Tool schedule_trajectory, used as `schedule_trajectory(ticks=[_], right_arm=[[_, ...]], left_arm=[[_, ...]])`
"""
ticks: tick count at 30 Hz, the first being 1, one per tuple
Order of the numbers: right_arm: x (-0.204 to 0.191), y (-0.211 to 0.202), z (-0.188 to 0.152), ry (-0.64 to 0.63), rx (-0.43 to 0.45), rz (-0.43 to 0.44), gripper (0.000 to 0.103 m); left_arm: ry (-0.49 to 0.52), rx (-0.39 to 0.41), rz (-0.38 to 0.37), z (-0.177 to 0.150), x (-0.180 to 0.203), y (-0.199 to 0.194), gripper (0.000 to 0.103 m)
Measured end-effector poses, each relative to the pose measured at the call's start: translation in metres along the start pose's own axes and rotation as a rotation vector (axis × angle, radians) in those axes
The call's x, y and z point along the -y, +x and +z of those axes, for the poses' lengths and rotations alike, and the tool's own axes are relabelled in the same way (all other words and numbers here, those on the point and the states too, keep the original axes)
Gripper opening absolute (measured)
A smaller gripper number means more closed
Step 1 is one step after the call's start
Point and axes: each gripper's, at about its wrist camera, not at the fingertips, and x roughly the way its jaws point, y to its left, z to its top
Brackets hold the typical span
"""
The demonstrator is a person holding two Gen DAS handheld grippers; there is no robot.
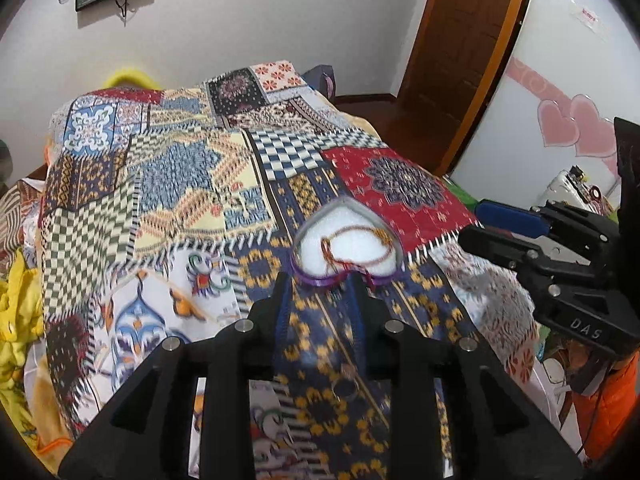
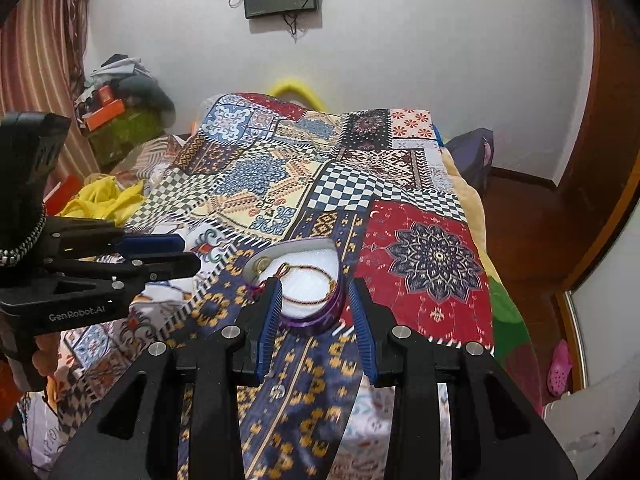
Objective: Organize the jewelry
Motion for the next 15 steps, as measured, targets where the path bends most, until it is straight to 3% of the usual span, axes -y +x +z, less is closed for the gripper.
schedule_trajectory(ticks=[15], right_arm=[[-0.005,-0.002,-0.048,0.027,-0.085,0.010,0.032]], left_arm=[[0.015,-0.126,-0.011,-0.061,0.011,0.008,0.028]])
